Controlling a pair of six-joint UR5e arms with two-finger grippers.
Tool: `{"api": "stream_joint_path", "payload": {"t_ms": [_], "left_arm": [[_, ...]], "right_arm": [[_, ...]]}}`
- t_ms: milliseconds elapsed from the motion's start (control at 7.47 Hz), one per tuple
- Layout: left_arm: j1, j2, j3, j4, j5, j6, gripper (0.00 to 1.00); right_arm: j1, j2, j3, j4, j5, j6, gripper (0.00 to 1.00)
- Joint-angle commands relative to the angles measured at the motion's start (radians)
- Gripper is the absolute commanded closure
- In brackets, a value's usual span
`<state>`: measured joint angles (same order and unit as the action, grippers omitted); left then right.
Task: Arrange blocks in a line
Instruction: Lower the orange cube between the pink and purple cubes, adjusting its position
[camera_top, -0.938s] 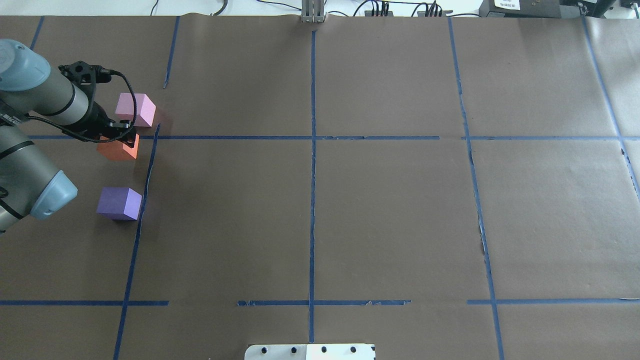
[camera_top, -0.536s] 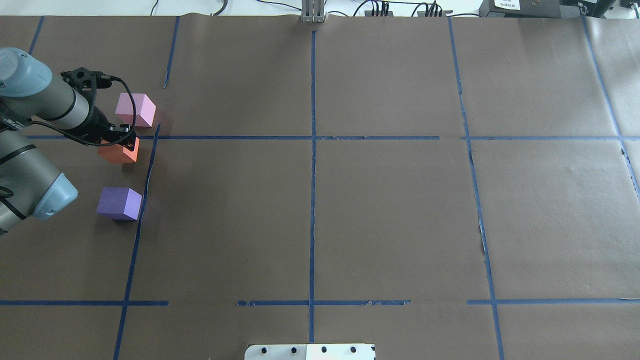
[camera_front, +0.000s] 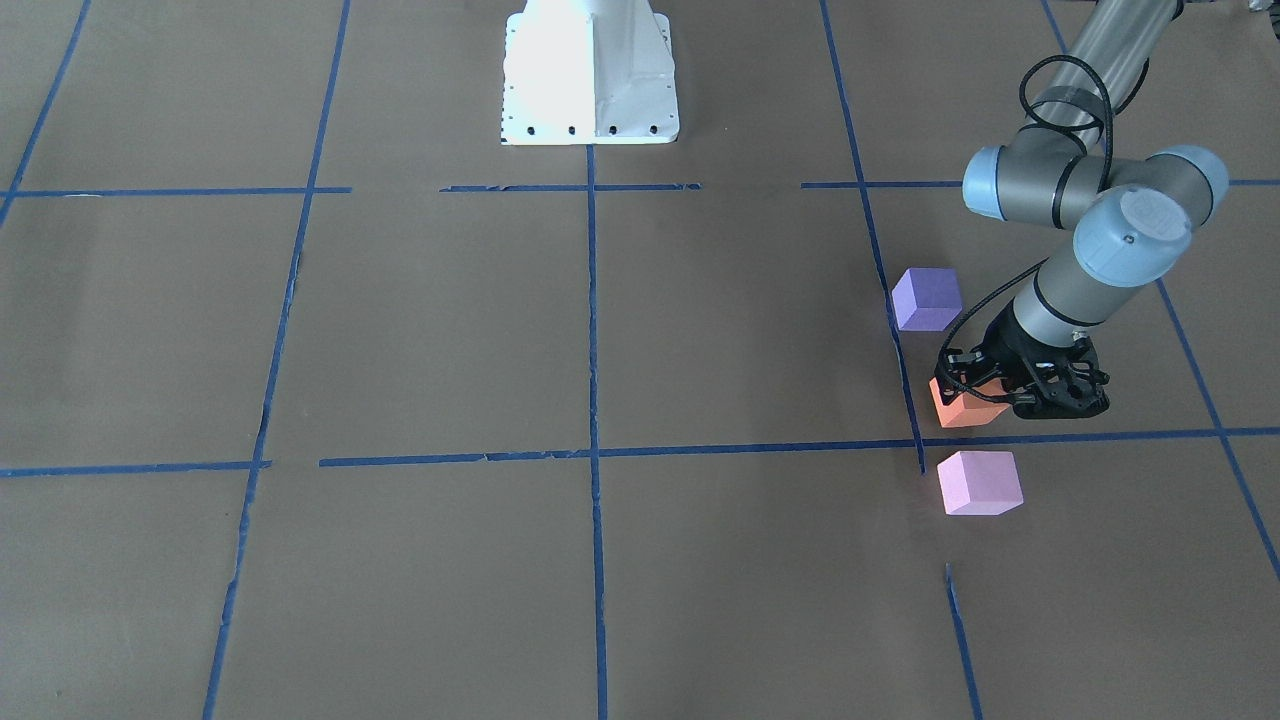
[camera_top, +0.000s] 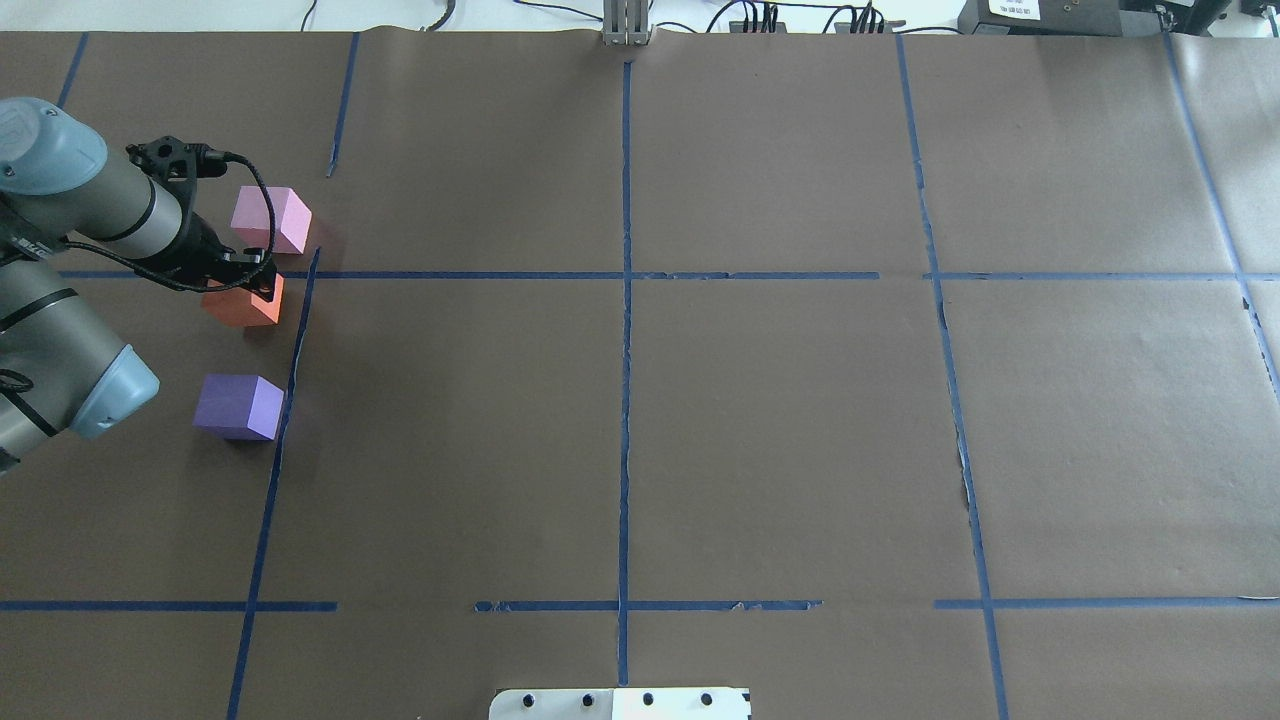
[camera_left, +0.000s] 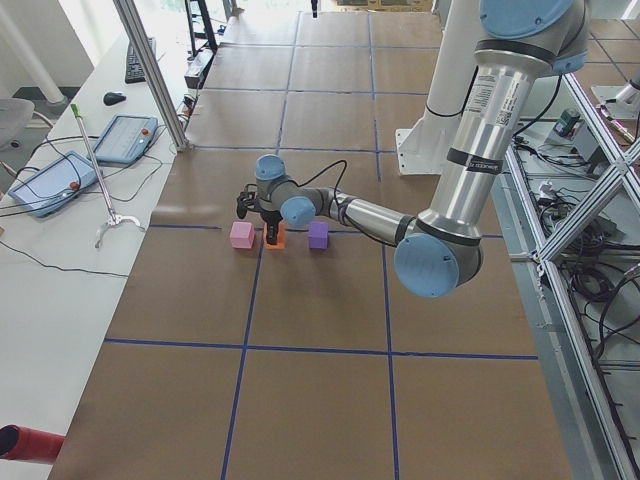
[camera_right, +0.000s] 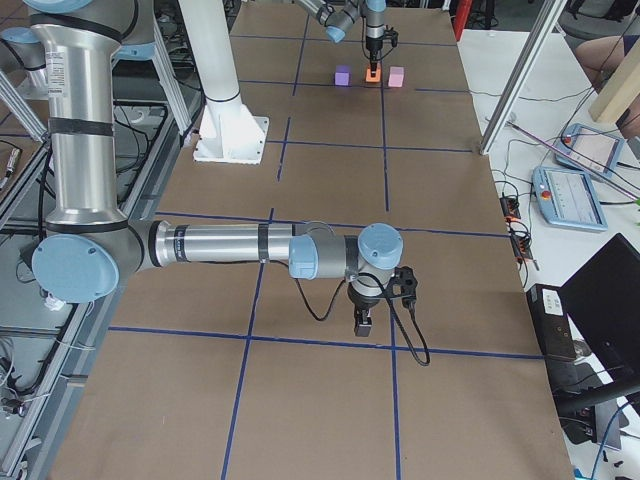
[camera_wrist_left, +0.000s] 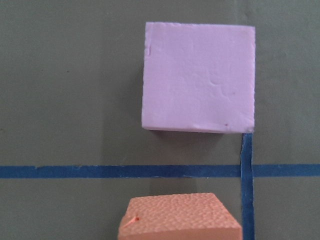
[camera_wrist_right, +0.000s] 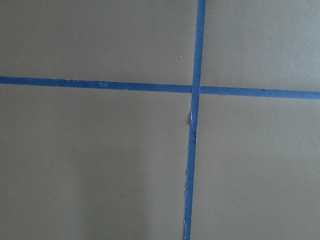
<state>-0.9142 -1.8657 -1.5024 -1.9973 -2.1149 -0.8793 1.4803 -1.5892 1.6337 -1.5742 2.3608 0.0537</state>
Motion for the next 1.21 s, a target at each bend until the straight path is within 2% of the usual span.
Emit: {"api": "stream_joint_path", "payload": {"t_ms": [0, 1071], "left_arm": [[0.001, -0.001, 0.007, -0.001, -0.002, -0.001, 0.74], [0.009, -0.006, 0.017, -0.011, -0.002, -0.001, 0.72]], "right_arm": [[0.0, 0.0, 0.0, 0.0, 0.0, 0.0, 0.0], [0.0, 0.0, 0.0, 0.0, 0.0, 0.0, 0.0]]}}
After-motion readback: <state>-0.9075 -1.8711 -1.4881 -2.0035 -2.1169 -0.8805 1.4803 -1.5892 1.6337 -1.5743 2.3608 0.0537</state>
